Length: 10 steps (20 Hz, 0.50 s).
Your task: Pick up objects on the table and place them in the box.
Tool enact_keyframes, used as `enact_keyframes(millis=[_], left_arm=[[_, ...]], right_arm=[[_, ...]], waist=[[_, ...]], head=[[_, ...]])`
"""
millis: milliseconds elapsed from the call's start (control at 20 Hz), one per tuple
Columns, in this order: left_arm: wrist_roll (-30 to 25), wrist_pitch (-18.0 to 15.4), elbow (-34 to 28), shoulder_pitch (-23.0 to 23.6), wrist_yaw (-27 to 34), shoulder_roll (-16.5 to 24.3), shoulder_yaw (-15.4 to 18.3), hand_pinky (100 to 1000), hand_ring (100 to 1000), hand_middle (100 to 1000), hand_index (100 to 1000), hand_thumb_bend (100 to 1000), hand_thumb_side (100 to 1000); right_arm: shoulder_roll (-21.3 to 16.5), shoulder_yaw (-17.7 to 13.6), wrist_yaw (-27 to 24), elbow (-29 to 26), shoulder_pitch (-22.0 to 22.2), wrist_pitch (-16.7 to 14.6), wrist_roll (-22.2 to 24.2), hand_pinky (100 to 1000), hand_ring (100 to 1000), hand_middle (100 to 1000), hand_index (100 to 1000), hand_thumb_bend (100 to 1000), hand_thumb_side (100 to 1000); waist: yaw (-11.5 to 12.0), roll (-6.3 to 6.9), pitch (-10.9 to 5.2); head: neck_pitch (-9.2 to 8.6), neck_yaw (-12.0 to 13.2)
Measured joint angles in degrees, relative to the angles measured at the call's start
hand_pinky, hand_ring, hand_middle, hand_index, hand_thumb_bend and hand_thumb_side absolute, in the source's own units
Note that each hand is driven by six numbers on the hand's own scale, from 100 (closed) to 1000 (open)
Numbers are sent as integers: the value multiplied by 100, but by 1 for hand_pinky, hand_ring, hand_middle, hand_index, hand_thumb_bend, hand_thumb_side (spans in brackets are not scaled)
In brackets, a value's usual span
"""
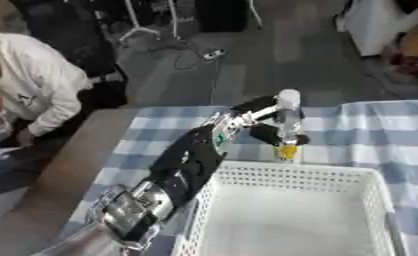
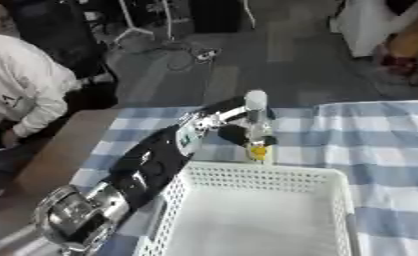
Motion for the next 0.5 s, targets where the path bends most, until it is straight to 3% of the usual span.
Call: enact_keyframes(millis=[50, 100, 200, 250, 300, 500], left_arm=[[172, 67, 5, 2, 169, -9, 9, 100, 100, 375, 466, 385, 782], [346, 127, 5, 2, 323, -9, 11, 100, 100, 290, 383, 243, 880], [680, 202, -2, 4, 559, -9, 6, 100, 100, 183, 324, 239, 847], [815, 210, -14, 6, 623, -9, -11, 100, 100, 193, 328, 241, 850], [929, 208, -36, 6, 654, -5, -25, 100, 100, 114, 288, 221, 825], [1190, 146, -75, 32, 637, -4, -80, 100, 100, 100, 260, 209, 780]], right_arm=[[0, 1, 0, 0, 0, 5, 7, 783, 704, 789, 899, 100, 1000], [0, 1, 0, 0, 0, 11, 15, 783, 704, 788, 899, 100, 1000], [0, 7, 0, 0, 0, 14, 21, 783, 704, 788, 899, 100, 1000], [0, 12, 0, 0, 0, 13, 24, 783, 704, 788, 899, 100, 1000], [0, 16, 0, 0, 0, 12, 25, 784, 703, 788, 899, 100, 1000], [0, 29, 7, 0, 4, -12, 50, 784, 703, 789, 899, 100, 1000]], waist=[[0, 0, 0], [1, 0, 0], [2, 0, 0], [3, 0, 0], [6, 0, 0], [37, -2, 0]], head=[[0, 2], [0, 13], [0, 26], [0, 41], [1, 44], [3, 61]])
